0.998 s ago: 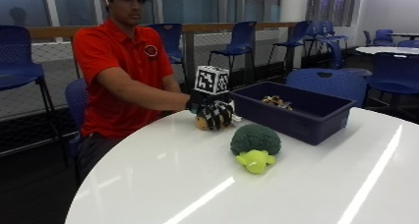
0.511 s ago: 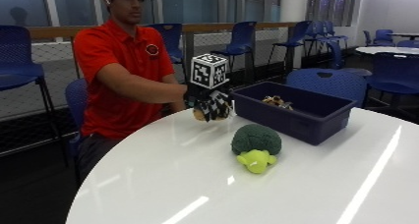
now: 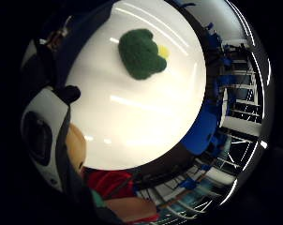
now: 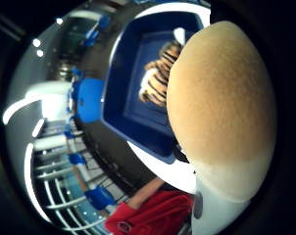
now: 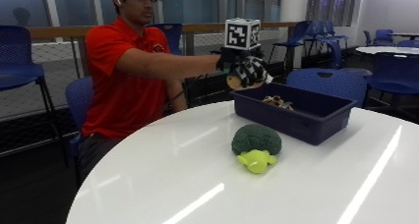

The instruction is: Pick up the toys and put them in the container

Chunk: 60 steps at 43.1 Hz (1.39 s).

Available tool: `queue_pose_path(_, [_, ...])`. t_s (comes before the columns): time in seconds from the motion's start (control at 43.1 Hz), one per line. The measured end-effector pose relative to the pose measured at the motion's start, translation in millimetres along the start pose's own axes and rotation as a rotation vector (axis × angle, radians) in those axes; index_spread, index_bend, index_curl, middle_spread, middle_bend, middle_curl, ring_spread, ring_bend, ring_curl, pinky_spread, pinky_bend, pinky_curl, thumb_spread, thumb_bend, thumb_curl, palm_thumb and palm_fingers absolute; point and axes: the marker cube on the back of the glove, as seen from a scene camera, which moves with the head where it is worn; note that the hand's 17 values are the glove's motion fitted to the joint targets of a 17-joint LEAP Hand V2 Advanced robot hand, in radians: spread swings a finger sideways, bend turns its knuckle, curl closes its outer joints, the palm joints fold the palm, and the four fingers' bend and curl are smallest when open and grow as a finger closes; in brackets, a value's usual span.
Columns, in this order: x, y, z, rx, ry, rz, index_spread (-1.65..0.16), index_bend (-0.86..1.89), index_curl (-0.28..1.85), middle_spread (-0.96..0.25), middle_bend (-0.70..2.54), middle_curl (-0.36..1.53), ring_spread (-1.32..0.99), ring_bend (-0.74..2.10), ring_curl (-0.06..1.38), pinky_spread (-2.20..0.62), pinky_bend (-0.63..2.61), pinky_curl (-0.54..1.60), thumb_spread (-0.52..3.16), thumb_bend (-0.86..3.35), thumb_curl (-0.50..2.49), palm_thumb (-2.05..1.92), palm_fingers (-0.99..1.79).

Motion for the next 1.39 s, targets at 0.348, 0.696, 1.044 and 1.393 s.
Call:
queue_pose_path(0.348, [-79.5,-76.5,-56.3,0.031,0.007,-0.061,-0.47,0.27,0.5,-0.57,0.57,0.82,-0.52,1.06,0.59,-0.43,1.1,0.45,0.52,0.1,0.94,0.71,0.91])
queue_pose_path(0.696, [-107.6,-96.6,-84.3,0.118,-0.021,-0.186,-0.49,0.26,0.64,-0.61,0.54,0.94,-0.53,1.08,0.62,-0.43,1.11,0.46,0.5,0.07,1.01,0.71,0.89])
queue_pose_path(1.044, [-103.3,-95.6,-38.2,-0.043,0.033,-0.14,-0.41,0.16,0.59,-0.37,0.18,0.78,-0.26,0.58,0.48,-0.17,1.15,0.44,1.0,-0.06,0.81,0.29,-0.11])
queue_pose_path(1.393, [-13.5,-89.6,-24.1,0.071,0.0,-0.139,-0.35,0.13,0.48,-0.12,0.08,0.55,-0.04,0.23,0.34,0.02,0.94,0.35,1.17,-0.05,0.57,-0.03,-0.27])
